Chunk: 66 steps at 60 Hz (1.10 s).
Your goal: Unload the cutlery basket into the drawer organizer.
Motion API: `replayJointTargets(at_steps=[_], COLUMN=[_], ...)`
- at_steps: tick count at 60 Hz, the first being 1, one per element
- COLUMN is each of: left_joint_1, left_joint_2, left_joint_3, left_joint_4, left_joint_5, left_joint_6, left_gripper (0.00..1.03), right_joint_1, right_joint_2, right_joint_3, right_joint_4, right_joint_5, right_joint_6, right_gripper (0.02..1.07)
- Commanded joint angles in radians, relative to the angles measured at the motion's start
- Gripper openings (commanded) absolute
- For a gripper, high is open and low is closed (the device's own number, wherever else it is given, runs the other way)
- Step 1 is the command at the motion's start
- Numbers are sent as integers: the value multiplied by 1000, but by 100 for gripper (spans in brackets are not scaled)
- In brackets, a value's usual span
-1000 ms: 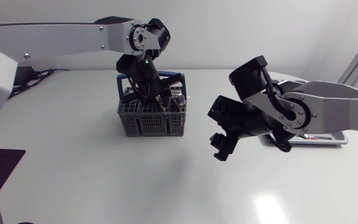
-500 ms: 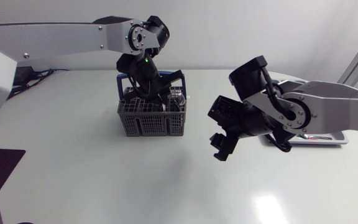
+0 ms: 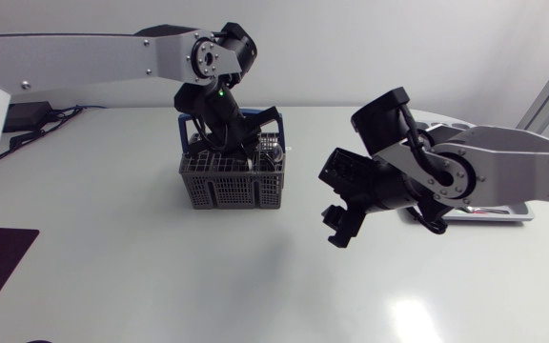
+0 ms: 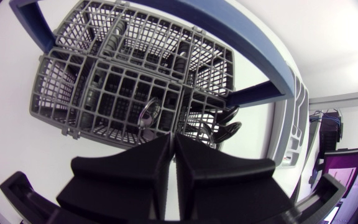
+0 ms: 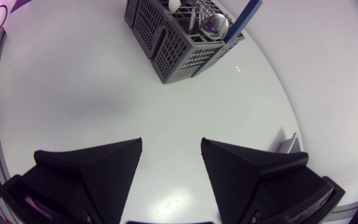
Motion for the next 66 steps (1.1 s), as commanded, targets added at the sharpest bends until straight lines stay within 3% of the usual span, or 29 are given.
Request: replayJointTargets(at_steps=[1,66], left_joint_1=[4,-2], left_joint_2=[-44,-222], left_joint_3=[-32,-103], left_joint_4=[-4,42], left_joint_5=[5,37], left_joint_6=[14,33], left_gripper=[4,4], right_joint_1=[-2,1], right_joint_2=[-6,5], right_joint_3=[-28,-38], right_joint_4=[10,22], right_joint_5=[6,4], right_joint_6=[-11,-11], right_gripper=[72,72])
